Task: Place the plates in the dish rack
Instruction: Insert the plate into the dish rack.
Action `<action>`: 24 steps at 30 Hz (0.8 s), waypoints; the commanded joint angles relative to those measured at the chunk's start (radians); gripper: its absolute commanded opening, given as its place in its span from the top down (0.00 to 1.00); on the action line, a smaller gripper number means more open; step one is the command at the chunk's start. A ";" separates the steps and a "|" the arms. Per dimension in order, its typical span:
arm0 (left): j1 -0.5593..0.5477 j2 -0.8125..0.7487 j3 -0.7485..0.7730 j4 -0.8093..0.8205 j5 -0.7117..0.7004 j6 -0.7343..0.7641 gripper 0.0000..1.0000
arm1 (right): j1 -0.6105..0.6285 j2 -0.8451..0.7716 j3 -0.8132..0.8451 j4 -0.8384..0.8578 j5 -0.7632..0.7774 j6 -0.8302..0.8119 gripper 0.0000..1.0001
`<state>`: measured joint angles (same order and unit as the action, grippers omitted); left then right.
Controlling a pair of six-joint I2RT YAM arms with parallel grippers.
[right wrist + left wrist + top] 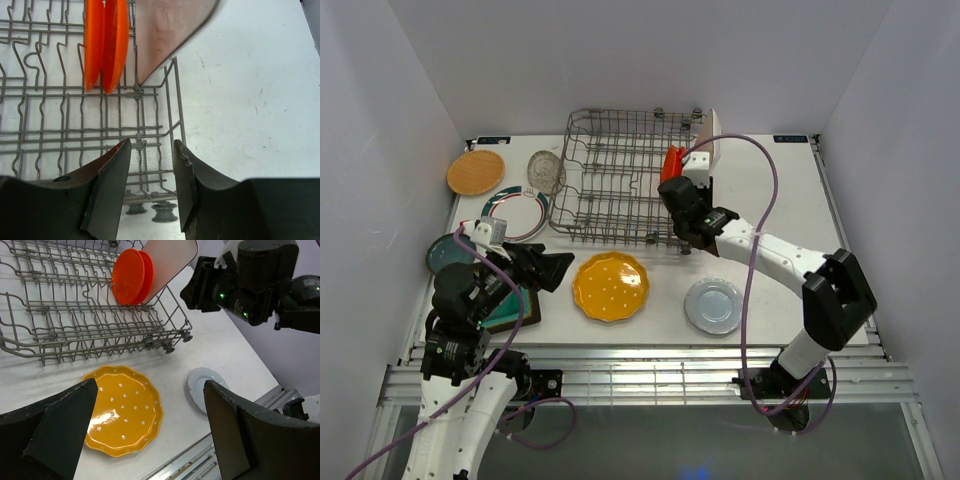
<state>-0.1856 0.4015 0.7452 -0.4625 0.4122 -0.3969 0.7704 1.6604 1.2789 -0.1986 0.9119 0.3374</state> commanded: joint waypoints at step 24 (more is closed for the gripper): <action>-0.021 -0.004 -0.003 0.018 0.017 0.009 0.02 | 0.006 -0.944 -0.954 0.289 -0.257 0.236 0.46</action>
<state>-0.1967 0.3958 0.7452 -0.4625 0.4126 -0.3965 0.7727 0.7650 0.3607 0.0074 0.7338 0.5213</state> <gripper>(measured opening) 0.979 0.537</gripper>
